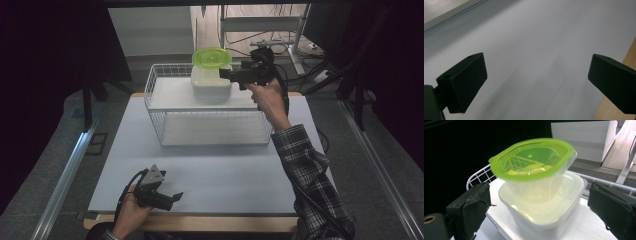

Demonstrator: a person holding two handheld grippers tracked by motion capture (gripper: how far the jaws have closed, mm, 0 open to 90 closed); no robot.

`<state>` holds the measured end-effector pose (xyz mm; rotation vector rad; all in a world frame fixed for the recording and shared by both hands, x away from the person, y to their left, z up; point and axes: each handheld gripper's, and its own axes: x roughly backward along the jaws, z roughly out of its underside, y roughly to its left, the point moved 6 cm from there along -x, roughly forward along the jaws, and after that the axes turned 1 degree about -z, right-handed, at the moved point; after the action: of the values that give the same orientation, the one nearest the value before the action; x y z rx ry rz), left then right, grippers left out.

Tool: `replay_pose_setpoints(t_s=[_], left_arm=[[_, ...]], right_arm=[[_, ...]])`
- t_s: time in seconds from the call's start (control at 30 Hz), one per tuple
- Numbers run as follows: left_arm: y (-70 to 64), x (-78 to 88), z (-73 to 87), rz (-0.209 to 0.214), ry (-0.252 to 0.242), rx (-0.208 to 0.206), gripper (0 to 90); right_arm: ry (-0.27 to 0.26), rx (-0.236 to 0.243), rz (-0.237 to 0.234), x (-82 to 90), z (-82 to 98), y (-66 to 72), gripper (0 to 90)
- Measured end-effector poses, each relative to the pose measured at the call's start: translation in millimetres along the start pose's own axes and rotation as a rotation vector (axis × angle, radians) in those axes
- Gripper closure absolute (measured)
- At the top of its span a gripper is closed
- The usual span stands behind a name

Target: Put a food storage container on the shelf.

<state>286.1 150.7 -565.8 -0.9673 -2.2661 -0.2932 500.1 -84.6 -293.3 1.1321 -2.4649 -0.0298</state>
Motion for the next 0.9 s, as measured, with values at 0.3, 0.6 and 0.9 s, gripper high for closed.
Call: replay_pose_setpoints(t_s=[0.3, 0.6, 0.9], left_arm=[[-1.4, -0.2, -1.5, 0.015, -0.019, 0.02, 1.9], [-2.1, -0.4, -1.4, 0.016, -0.015, 0.011, 2.1], [-2.4, -0.8, -1.1, 0.016, -0.012, 0.004, 2.2]], right_arm=[[0.005, 0.026, -0.005, 12.4, 17.9, 1.6, 5.0], [0.018, 0.065, -0.005, 16.7, 33.0, 7.6, 5.0], [0.036, 0.108, -0.014, 13.5, 56.9, 15.6, 5.0]])
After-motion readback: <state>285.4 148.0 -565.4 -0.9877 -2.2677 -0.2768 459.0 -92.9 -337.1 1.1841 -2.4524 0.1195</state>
